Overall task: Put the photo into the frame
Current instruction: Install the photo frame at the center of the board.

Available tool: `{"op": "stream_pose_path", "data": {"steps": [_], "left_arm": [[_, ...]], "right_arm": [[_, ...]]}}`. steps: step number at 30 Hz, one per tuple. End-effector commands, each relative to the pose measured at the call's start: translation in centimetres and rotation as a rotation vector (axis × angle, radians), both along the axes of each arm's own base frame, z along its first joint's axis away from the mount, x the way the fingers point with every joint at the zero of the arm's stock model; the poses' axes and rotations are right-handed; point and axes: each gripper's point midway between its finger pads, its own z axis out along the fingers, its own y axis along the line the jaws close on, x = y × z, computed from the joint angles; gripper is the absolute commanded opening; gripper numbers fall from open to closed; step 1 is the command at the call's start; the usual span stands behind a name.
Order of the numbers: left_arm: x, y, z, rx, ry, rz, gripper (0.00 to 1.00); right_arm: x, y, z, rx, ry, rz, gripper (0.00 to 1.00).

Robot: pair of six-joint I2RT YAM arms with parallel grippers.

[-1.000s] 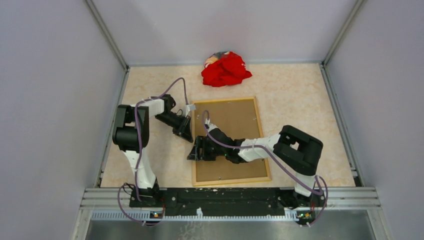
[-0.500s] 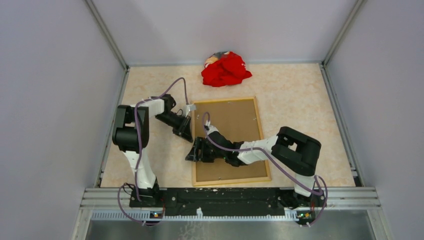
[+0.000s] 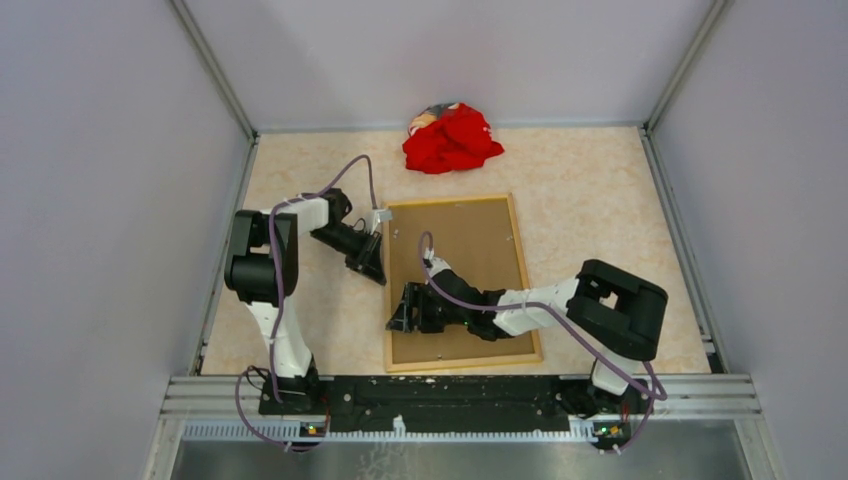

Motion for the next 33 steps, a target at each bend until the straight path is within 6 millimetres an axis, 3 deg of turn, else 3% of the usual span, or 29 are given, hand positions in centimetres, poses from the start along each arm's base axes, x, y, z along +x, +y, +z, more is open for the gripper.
{"op": "stream_pose_path", "data": {"steps": [1,16,26,33], "left_arm": [[1.4,0.1,0.2,0.013,-0.103,-0.026,0.19],[1.4,-0.1,0.5,0.006,-0.1,-0.025,0.19],[1.2,-0.2,0.5,0.007,-0.102,-0.031,0.18],[1.1,-0.2,0.5,0.007,-0.099,-0.033,0.18]], "right_arm": [[-0.7,-0.9,-0.9,-0.038,0.006,0.003,0.65],[1.6,2.2,-1.1,-0.04,-0.049,-0.009,0.64],[3.3,1.7,-1.2,-0.083,-0.109,-0.073,0.63],[3.0,2.4,-1.7,-0.078,-0.094,-0.047,0.63]]}}
